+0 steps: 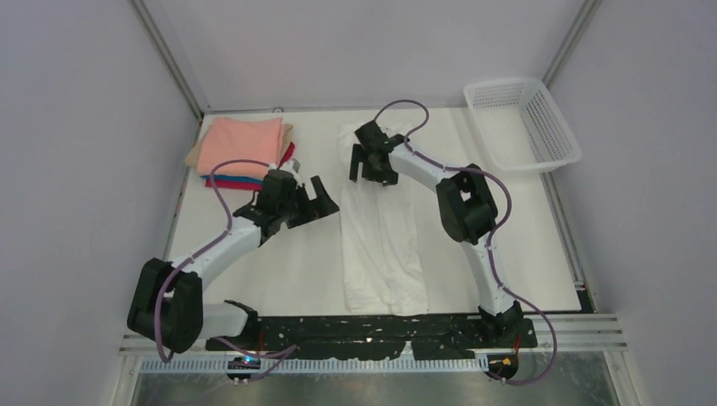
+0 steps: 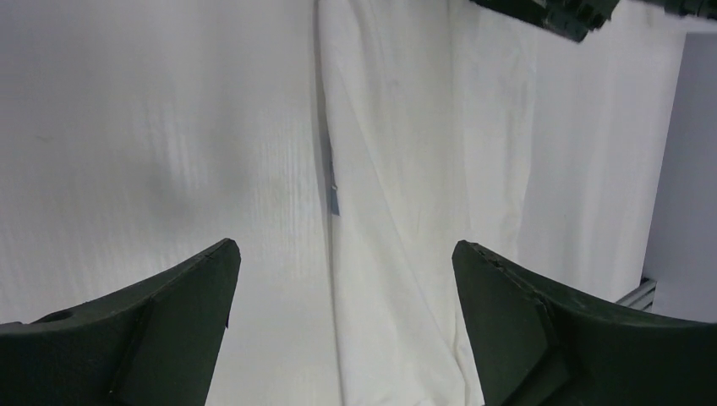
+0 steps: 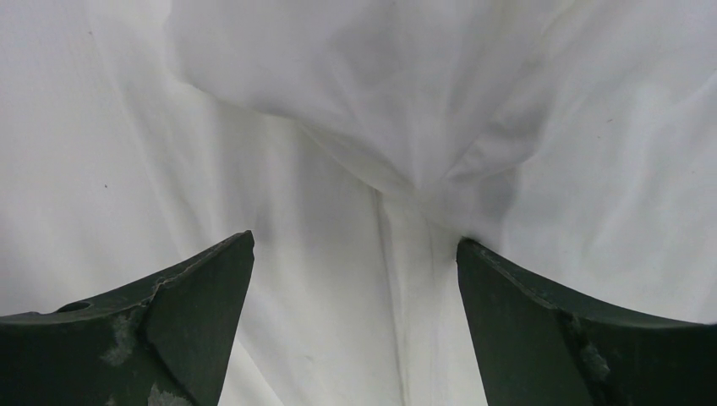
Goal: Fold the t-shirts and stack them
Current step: Rotate the tshirt 90 degrees, then grab the bottom of the folded rectangular tshirt with both arms
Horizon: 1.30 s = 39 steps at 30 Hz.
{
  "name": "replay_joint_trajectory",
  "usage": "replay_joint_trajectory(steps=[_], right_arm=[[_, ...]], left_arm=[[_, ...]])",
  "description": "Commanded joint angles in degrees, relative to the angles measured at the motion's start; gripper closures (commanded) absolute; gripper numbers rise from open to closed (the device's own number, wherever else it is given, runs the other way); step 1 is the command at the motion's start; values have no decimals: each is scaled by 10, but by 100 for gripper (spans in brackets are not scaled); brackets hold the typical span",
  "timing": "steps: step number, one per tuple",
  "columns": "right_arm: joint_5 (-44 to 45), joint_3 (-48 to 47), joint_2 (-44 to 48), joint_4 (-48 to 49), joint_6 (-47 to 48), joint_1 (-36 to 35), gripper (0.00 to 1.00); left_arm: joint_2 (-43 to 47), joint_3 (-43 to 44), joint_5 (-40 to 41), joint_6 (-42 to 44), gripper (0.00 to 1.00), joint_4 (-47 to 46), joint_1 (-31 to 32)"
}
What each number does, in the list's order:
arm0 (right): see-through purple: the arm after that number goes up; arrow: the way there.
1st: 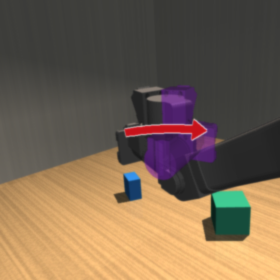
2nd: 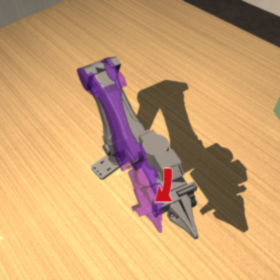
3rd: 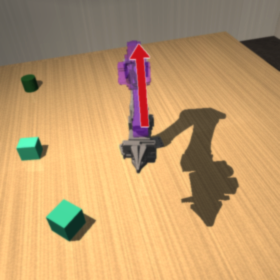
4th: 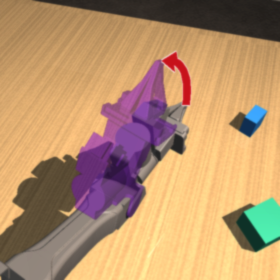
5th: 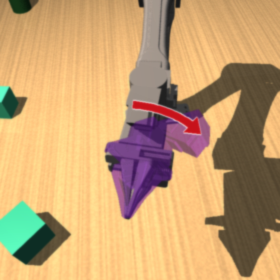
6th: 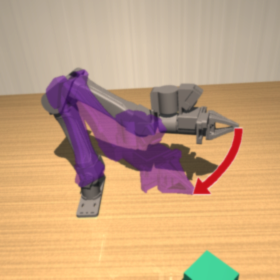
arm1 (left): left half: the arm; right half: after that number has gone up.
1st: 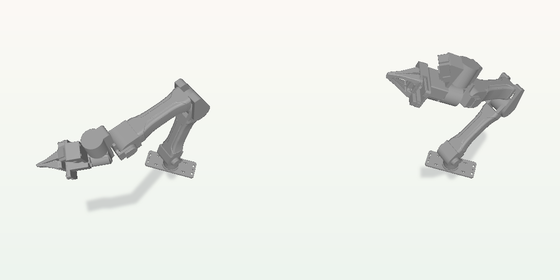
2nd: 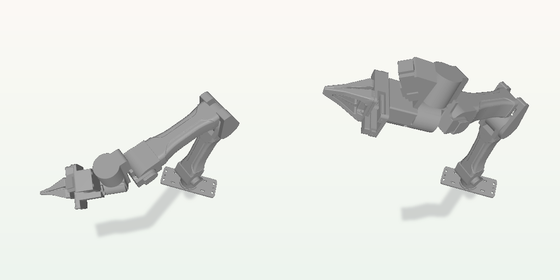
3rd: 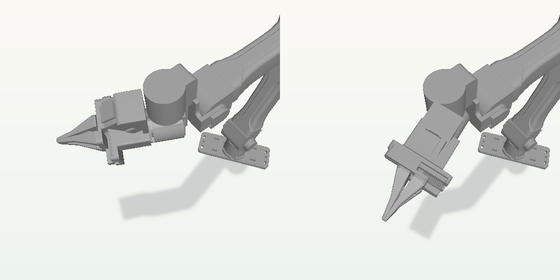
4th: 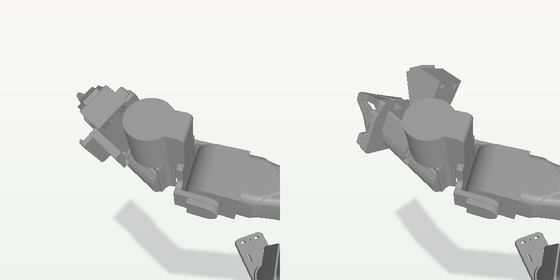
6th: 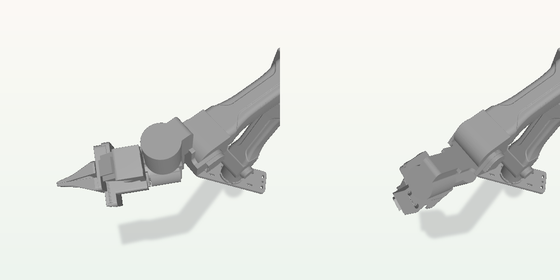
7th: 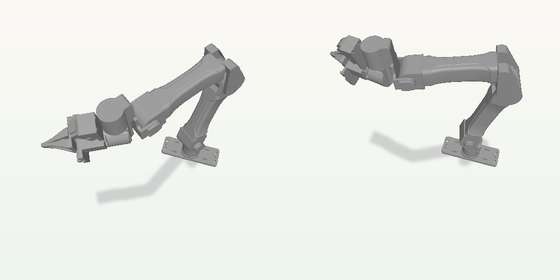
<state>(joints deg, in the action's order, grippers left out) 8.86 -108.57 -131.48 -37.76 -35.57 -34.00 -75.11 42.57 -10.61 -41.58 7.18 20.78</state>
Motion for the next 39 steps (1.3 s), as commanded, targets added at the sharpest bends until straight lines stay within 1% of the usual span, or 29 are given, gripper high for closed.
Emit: replay_joint_trajectory(steps=[1, 2, 3, 4, 5, 6, 7, 8, 9, 10, 11, 12, 13, 16, 19, 20, 21, 22, 24, 27, 29, 30, 31, 33, 34, 35, 37, 38, 39], right_arm=[[12, 33, 115, 48, 54, 0, 5], [15, 90, 146, 63, 58, -3, 5], [18, 124, 211, 106, 66, -5, 5], [20, 203, 247, 129, 69, -9, 5], [16, 244, 314, 171, 69, -10, 5], [3, 316, 348, 185, 62, -10, 5], [0, 346, 409, 191, 59, -10, 5], [-7, 404, 436, 184, 50, -12, 5], [-11, 433, 490, 177, 46, -12, 5], [-14, 488, 513, 171, 36, -12, 5], [-13, 511, 562, 148, 27, -12, 5], [-22, 558, 609, 136, 17, -15, 5], [-28, 579, 630, 127, 12, -17, 5], [-44, 670, 732, 66, -7, -27, 5], [-71, 743, 807, 23, -16, -29, 5], [-90, 755, 839, 7, -21, -30, 5], [-128, 776, 854, 2, -29, -31, 5], [-145, 787, 879, 0, -33, -32, 5], [-176, 813, 901, -4, -39, -37, 5], [-196, 834, 906, -25, -37, -40, 5], [-220, 845, 906, -32, -33, -40, 5], [-233, 848, 906, -32, -33, -41, 4], [-264, 856, 907, -33, -32, -41, 4], [-296, 866, 911, -50, -30, -42, 3], [-293, 868, 913, -59, -27, -42, 3], [-288, 872, 919, -75, -25, -42, 3], [-278, 875, 924, -87, -19, -42, 2], [-279, 877, 924, -87, -17, -42, 1], [-281, 881, 920, -82, -17, -42, 1]], left_arm=[[62, -26, 14, 1, 1, 66, 85], [81, -37, 22, -6, 1, 85, 115], [96, -50, 30, -15, 1, 97, 141], [109, -64, 34, -22, 1, 106, 164], [123, -76, 34, -30, 1, 118, 184], [135, -87, 35, -39, 1, 129, 204], [149, -98, 41, -47, 1, 138, 223], [161, -109, 47, -55, 1, 148, 245], [170, -118, 53, -65, 1, 155, 269], [176, -125, 56, -77, 1, 159, 292], [178, -134, 58, -88, 1, 159, 317], [179, -139, 61, -98, 1, 160, 338], [178, -142, 66, -109, 1, 167, 357], [175, -154, 94, -140, 2, 176, 401], [163, -163, 96, -153, 8, 134, 424], [155, -161, 98, -155, 12, 127, 430], [146, -158, 100, -156, 14, 123, 435], [136, -155, 106, -158, 16, 122, 440], [111, -143, 117, -158, 16, 115, 444], [67, -117, 118, -154, 22, 114, 454], [39, -102, 124, -154, 32, 115, 459], [27, -95, 128, -154, 39, 117, 459], [16, -90, 129, -155, 45, 122, 459], [7, -88, 132, -159, 51, 127, 461], [5, -90, 133, -162, 54, 129, 462], [4, -92, 135, -166, 60, 131, 462], [3, -94, 135, -170, 80, 143, 463], [4, -95, 134, -175, 92, 151, 464], [8, -97, 132, -178, 100, 158, 467]])
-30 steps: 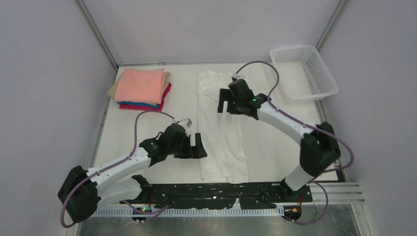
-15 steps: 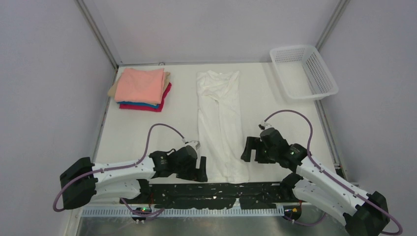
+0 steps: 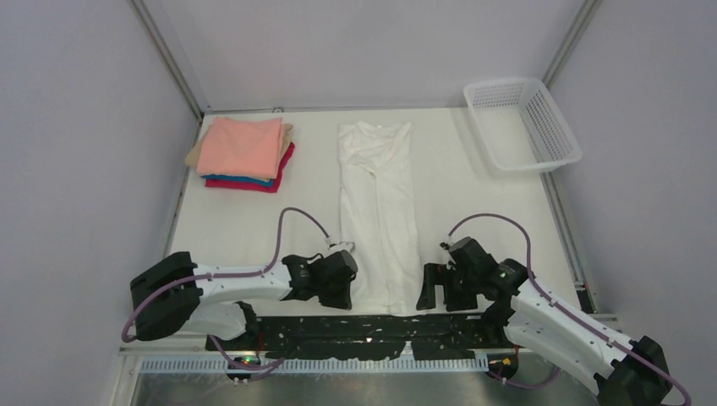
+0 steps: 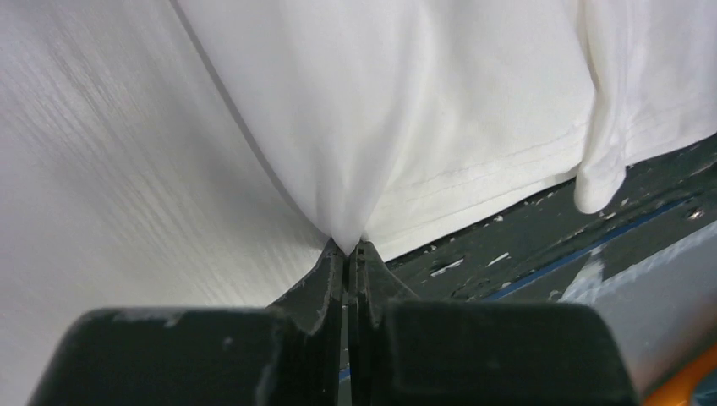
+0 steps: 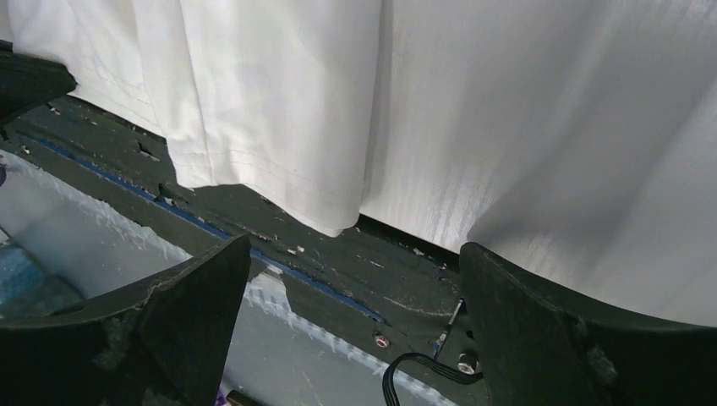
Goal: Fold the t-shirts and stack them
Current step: Grab the bottom of the folded rectangular tshirt with both arms
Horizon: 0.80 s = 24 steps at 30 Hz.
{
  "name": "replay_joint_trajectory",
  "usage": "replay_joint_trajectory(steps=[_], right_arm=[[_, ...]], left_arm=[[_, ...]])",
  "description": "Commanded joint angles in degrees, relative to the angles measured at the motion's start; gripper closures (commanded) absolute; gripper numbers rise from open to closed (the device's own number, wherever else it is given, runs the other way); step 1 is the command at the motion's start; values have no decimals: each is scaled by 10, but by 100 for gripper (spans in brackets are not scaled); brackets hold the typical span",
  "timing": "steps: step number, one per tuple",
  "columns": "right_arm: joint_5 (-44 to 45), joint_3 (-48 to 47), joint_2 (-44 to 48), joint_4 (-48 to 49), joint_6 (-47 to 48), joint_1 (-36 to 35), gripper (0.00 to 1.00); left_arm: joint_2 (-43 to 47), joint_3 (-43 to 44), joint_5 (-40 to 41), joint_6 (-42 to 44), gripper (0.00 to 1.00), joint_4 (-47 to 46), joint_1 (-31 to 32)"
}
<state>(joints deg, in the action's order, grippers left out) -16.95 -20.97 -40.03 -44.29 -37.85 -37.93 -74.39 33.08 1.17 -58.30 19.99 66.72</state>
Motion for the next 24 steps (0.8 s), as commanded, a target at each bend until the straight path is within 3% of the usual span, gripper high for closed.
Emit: replay_joint_trajectory(steps=[1, 8, 20, 22, 24], right_arm=[[-29, 10, 2, -11, 6, -3, 2], [-107, 37, -58, 83, -5, -3, 29], [-108, 55, -114, 171, -43, -5, 48], [-113, 57, -123, 185, -45, -6, 54], [-112, 58, -122, 187, -46, -6, 69]], left_arm=[[5, -5, 15, -15, 100, 35, 13], [54, -43, 28, -45, 100, 28, 26], [36, -40, 20, -34, 100, -13, 29], [35, -39, 19, -34, 100, -14, 29], [38, -42, 18, -37, 100, -14, 33]])
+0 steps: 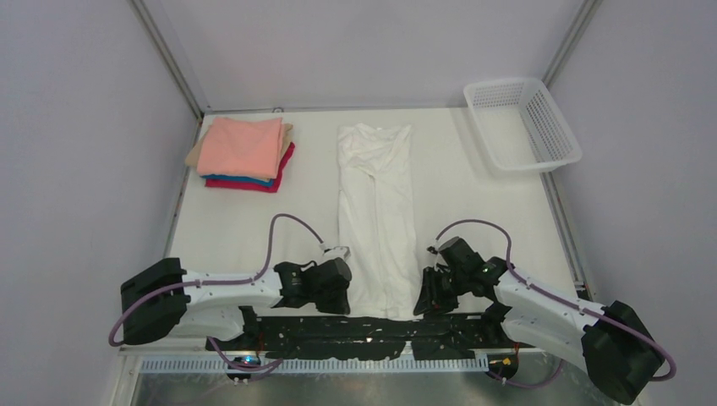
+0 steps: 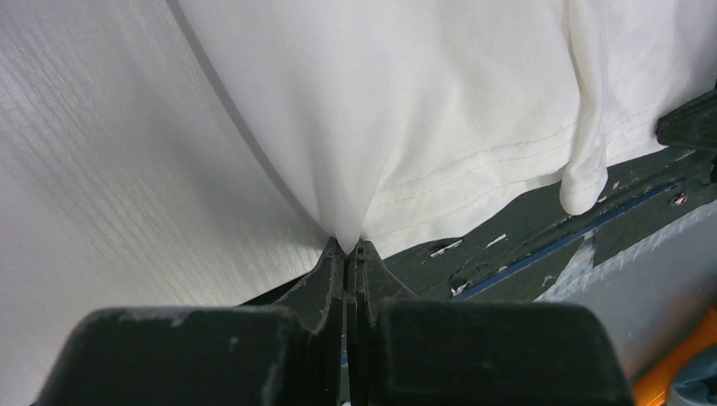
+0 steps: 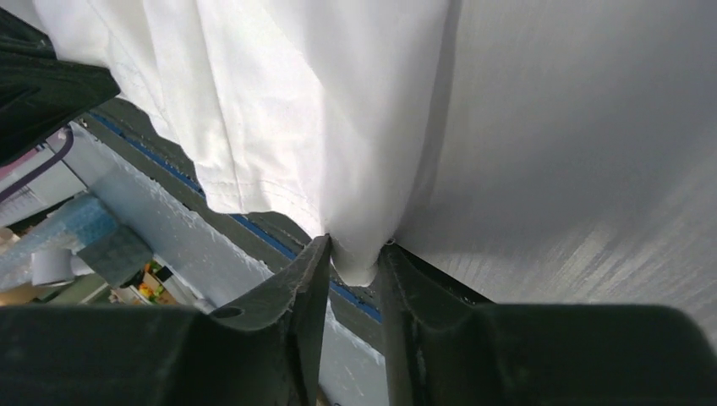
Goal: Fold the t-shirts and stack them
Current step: Grab the bottom of the folded rectangular tshirt with both arms
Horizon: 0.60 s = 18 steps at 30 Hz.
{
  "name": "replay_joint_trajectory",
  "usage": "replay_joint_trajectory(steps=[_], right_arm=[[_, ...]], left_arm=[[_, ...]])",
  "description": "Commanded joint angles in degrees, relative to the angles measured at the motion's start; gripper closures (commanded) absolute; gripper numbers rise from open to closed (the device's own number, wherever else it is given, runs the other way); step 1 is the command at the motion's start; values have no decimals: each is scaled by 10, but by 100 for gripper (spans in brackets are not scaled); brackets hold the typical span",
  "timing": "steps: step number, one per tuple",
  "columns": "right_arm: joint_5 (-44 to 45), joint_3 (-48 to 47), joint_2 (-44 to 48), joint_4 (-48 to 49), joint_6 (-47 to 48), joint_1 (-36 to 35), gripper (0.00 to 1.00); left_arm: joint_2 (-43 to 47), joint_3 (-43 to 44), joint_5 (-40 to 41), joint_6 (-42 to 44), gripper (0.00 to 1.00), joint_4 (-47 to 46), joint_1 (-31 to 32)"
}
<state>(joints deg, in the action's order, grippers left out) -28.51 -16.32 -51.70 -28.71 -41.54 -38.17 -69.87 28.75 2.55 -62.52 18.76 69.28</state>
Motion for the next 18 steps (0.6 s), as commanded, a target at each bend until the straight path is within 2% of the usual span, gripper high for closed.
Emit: replay_joint_trajectory(steps=[1, 3, 10, 14, 18], right_arm=[[5, 11, -1, 31, -8, -4, 86], [5, 6, 15, 14, -7, -4, 93], [-2, -33, 95, -15, -1, -4, 95], [18, -74, 78, -4, 21, -2, 95], [68, -131, 29, 27, 42, 21, 94]], left_arm=[[-4, 0, 6, 3, 100, -1, 8], [11, -1, 11, 3, 100, 4, 13], [104, 11, 56, 26, 100, 49, 17], [150, 46, 125, 58, 100, 95, 8], [140, 81, 135, 105, 100, 80, -50]])
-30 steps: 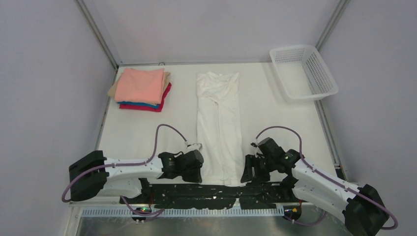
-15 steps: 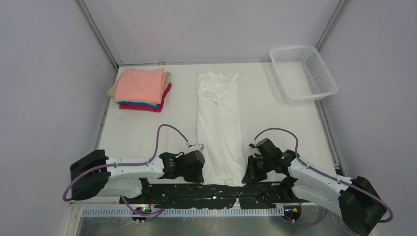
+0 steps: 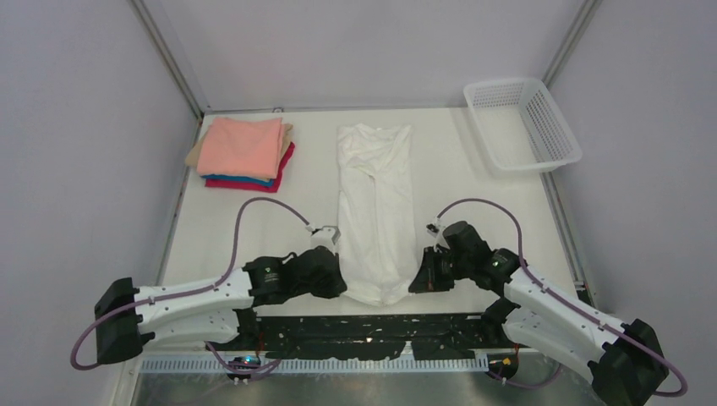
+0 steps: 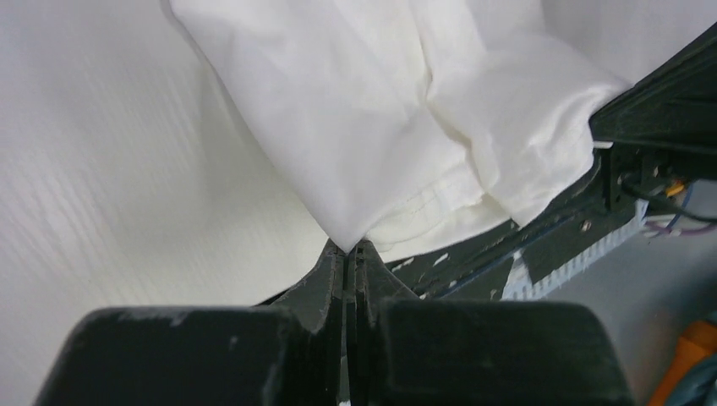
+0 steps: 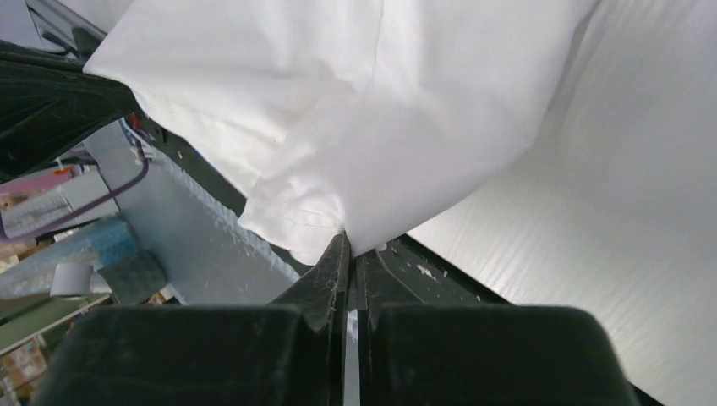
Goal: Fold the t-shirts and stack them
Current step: Grab the bottom of the folded rectangular tshirt with both arms, then fold the folded rectangular tshirt in 1/3 of the way
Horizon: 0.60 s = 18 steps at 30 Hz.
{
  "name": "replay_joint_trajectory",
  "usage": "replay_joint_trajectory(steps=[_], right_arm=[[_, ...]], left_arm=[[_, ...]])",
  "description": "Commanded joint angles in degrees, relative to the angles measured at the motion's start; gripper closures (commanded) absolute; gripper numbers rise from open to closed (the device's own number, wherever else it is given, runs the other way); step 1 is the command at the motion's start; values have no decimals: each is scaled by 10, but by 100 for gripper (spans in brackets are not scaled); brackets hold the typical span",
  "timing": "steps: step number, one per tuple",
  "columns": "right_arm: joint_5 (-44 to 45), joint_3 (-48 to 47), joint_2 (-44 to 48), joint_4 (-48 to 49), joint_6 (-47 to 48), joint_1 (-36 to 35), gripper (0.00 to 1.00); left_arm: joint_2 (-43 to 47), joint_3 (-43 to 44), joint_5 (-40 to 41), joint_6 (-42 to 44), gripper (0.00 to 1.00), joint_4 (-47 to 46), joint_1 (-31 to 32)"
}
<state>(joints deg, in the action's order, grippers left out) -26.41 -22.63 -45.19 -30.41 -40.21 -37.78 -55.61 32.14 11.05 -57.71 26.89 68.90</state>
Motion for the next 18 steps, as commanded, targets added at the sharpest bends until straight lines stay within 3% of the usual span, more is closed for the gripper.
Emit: replay_joint_trajectory(steps=[1, 4, 12, 18], right_arm=[[55, -80, -52, 54, 30, 25, 95], [76, -103, -84, 96, 32, 40, 94], [140, -228, -227, 143, 81, 103, 95], [130, -310, -347, 210, 83, 140, 95]], left_arm=[[-10, 50, 33, 74, 100, -23, -64], [-48, 76, -7, 102, 100, -69, -119], [-140, 193, -18, 183, 100, -63, -236], [-257, 293, -65, 230, 100, -64, -310]])
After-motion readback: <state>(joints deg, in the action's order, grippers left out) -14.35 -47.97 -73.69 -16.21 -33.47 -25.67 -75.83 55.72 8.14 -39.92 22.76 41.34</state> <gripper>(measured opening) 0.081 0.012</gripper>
